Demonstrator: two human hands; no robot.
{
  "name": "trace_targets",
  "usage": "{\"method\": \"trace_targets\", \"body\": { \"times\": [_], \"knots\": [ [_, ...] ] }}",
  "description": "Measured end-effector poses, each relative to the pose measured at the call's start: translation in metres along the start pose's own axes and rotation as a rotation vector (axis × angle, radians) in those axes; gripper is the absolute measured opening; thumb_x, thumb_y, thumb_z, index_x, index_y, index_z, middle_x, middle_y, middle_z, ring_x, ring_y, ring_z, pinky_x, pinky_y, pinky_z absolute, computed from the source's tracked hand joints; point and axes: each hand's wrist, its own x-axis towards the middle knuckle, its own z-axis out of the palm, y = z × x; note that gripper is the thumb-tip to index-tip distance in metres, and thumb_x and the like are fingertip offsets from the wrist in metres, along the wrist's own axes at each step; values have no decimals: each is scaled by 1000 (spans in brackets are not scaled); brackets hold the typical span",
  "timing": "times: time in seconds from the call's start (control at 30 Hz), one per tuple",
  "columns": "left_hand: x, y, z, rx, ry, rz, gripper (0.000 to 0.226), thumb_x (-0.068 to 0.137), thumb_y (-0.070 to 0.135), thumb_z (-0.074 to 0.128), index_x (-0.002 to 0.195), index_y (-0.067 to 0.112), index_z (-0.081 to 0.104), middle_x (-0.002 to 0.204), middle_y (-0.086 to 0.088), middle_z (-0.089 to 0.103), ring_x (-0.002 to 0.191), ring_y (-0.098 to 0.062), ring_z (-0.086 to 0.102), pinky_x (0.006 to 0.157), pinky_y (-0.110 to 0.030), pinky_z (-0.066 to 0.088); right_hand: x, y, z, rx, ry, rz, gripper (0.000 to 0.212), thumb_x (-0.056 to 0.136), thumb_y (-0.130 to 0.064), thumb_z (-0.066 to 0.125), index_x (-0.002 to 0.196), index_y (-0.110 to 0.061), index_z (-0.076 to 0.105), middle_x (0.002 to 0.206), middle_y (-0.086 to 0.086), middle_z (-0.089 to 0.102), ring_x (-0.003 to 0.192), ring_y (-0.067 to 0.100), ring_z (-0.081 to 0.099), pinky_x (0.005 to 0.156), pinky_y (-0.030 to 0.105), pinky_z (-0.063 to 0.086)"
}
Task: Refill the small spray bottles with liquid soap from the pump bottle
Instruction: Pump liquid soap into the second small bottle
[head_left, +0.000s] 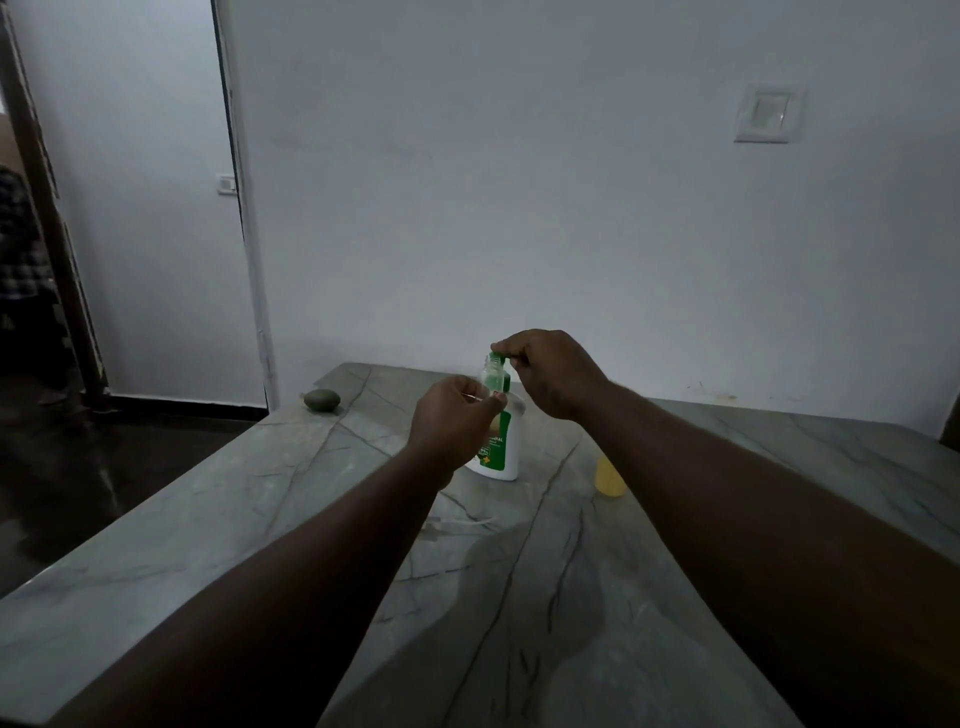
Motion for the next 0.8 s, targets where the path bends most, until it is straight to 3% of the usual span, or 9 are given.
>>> {"method": "trace_targets", "body": {
  "times": [0.53,0.8],
  "knots": [
    [-1,-3,0,140,47,53,25,93,36,72,101,12,71,94,-2,76,85,-19,74,84,-45,62,0,0,2,48,24,22,37,101,-5,50,132,-14,69,139,7,66,130,23,60,111,39,48],
    [-2,-9,0,171,42,53,24,93,32,74,101,9,72,96,-6,77,88,-21,74,81,-42,62,-8,0,15,67,18,52,40,100,-4,49,133,-15,69,139,7,65,130,23,59,110,38,47]
  ]
}}
